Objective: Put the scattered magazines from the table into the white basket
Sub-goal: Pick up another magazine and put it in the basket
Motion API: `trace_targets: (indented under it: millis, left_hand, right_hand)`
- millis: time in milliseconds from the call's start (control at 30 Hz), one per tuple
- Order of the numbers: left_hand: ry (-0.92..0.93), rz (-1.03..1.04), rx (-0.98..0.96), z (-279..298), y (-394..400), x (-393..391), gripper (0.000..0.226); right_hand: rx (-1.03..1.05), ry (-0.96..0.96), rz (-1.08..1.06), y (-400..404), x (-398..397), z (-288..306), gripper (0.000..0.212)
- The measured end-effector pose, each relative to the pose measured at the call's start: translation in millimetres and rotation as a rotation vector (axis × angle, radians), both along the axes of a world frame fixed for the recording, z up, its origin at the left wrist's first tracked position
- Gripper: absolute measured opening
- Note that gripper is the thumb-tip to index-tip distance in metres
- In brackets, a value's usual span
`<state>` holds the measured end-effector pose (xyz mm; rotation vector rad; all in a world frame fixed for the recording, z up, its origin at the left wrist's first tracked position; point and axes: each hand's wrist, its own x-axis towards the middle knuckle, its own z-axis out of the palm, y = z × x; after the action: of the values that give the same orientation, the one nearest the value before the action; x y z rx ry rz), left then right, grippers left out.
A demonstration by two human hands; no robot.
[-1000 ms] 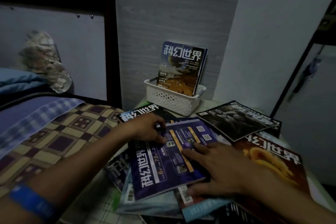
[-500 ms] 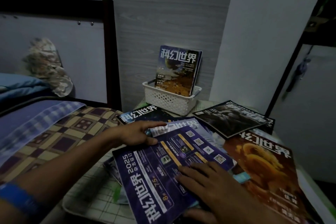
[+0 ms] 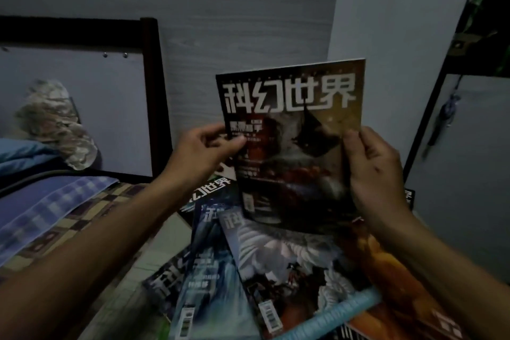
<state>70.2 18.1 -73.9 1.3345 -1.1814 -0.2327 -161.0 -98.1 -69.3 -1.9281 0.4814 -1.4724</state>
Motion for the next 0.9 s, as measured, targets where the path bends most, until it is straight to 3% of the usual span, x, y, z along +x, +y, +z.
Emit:
trace_targets:
  millis: [67, 133, 267, 367, 634, 767, 900]
  left_hand:
    - [-0.165, 0.120, 0.016, 2.9, -1.4, 3.9, 0.008]
    - [-0.215, 0.182, 0.133, -13.9, -4.1, 5.5, 0.006]
    - [-0.040, 0.024, 0.165, -66.8, -15.0, 3.9, 0.028]
    - [0.036, 0.062, 0.070, -73.8, -27.0, 11.9, 0.032]
    - [-0.143, 0.316, 0.004, 9.5, -105.0, 83.7, 0.017]
    - [-0.335, 0.481, 0.095, 15.7, -153.0, 124.5, 0.006]
    - [-0.361, 0.531, 0.182, -11.8, -188.2, 154.7, 0.008]
  right_hand:
    - [0.024, 0.133, 0.012, -9.6, -3.1, -11.0, 0.026]
    - [0.028, 0.276, 0.033, -13.1, -8.5, -33.6, 0.021]
    - [-0.118, 0.396, -0.019, -23.2, -14.2, -49.7, 0.017]
    - [-0.128, 0.447, -0.043, -42.3, -6.5, -31.7, 0.020]
    - [0.129, 0.151, 0.007, -108.3, 77.0, 43.4, 0.004]
    - [0.271, 0.172, 0.003, -152.4, 128.9, 33.8, 0.019]
    - [0.341, 0.167, -0.020, -186.3, 163.1, 5.2, 0.014]
